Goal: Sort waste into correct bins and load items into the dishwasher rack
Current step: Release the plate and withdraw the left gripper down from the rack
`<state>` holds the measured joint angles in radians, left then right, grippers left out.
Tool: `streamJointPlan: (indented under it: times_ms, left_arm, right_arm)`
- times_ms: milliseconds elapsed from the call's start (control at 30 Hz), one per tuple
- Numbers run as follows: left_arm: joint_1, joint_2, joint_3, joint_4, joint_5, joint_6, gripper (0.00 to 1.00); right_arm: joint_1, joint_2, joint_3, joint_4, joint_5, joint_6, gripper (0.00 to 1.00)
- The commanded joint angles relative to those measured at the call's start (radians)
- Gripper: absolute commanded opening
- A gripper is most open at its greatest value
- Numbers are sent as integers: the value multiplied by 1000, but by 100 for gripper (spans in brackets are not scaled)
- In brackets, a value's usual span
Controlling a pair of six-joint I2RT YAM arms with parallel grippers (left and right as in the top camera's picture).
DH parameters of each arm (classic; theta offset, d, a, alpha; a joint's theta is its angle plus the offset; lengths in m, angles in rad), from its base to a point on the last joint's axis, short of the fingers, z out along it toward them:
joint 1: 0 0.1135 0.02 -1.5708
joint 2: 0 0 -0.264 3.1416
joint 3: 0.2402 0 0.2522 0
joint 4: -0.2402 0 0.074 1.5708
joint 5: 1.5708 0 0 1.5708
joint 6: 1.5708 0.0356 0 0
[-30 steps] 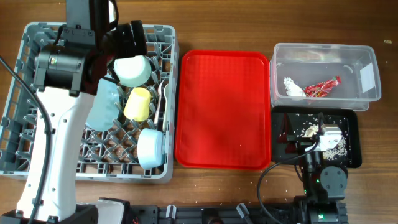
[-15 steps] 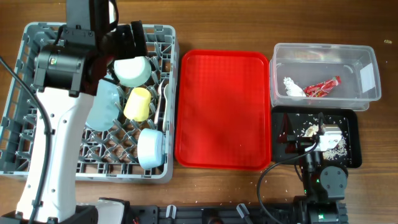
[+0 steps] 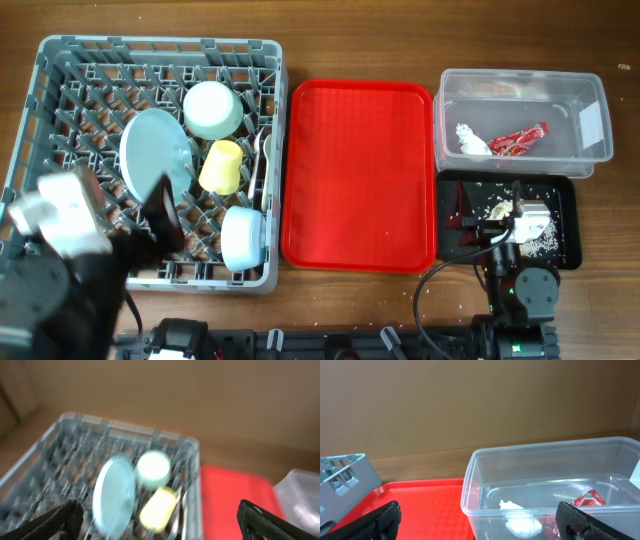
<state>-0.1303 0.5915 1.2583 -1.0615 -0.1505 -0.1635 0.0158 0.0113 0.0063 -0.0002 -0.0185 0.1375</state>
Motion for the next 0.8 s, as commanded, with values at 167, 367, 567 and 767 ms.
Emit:
streamJointPlan:
  times_ms: [167,367,567,767]
  left_arm:
    - [50,-443,-652,485,62,-6,100]
    - [101,-575,-946,906,183,-10,100]
    - [143,-579,-1097,1038,237,-10,100]
    - [143,-581,-1183,1122,240,-32,100]
  right_arm:
    - [-5,-8,-1,6,9,20,100]
    - [-5,-8,-1,6,9,20,100]
    - [-5,-8,-1,6,9,20,100]
    - [-5,-8,-1,6,9,19,100]
